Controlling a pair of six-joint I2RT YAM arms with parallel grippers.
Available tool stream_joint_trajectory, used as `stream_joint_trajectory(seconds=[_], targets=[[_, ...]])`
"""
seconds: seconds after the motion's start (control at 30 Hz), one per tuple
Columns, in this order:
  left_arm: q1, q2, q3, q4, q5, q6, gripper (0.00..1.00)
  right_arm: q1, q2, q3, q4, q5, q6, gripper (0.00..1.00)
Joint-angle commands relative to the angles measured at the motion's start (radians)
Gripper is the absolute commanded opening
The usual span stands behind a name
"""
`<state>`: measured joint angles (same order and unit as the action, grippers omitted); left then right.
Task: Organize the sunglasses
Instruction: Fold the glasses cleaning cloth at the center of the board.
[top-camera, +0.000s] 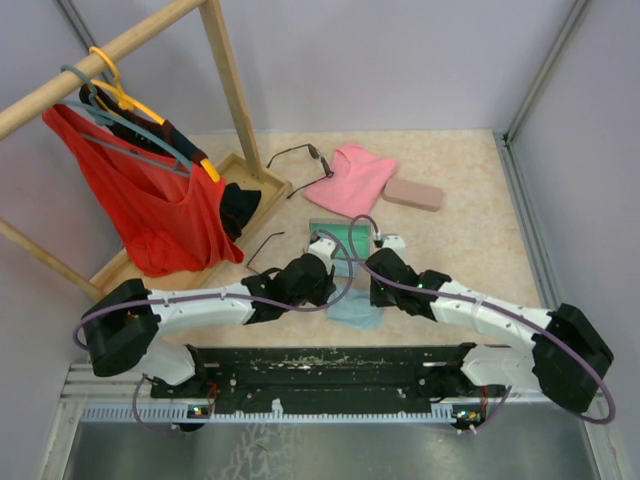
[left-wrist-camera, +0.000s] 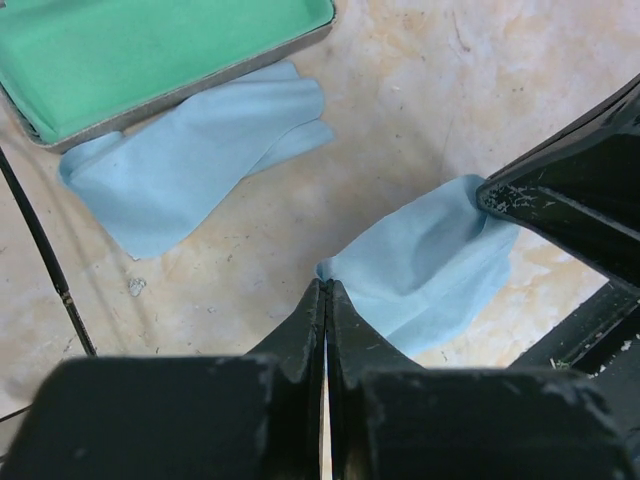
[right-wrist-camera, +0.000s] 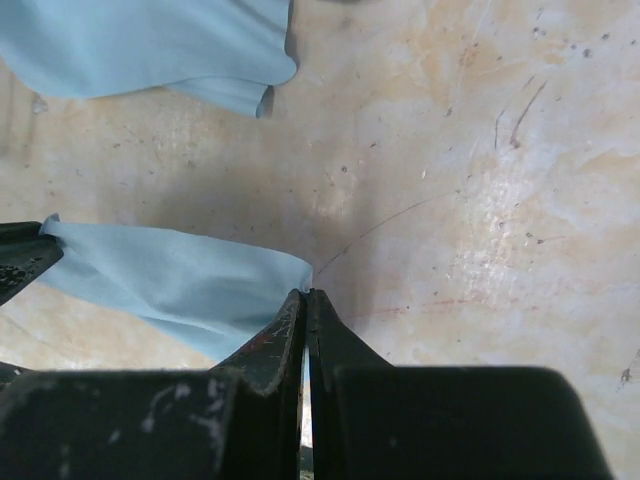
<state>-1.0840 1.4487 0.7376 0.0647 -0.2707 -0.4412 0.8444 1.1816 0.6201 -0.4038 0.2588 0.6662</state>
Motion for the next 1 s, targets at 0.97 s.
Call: stream_joint_trajectory(seconds=[0.97], targets=[[0.003,-0.141,0.187,-0.327,0.207,0.086,0.01,0.028,-0.265,0.103,-0.267,-0.229,0.125,0.00]])
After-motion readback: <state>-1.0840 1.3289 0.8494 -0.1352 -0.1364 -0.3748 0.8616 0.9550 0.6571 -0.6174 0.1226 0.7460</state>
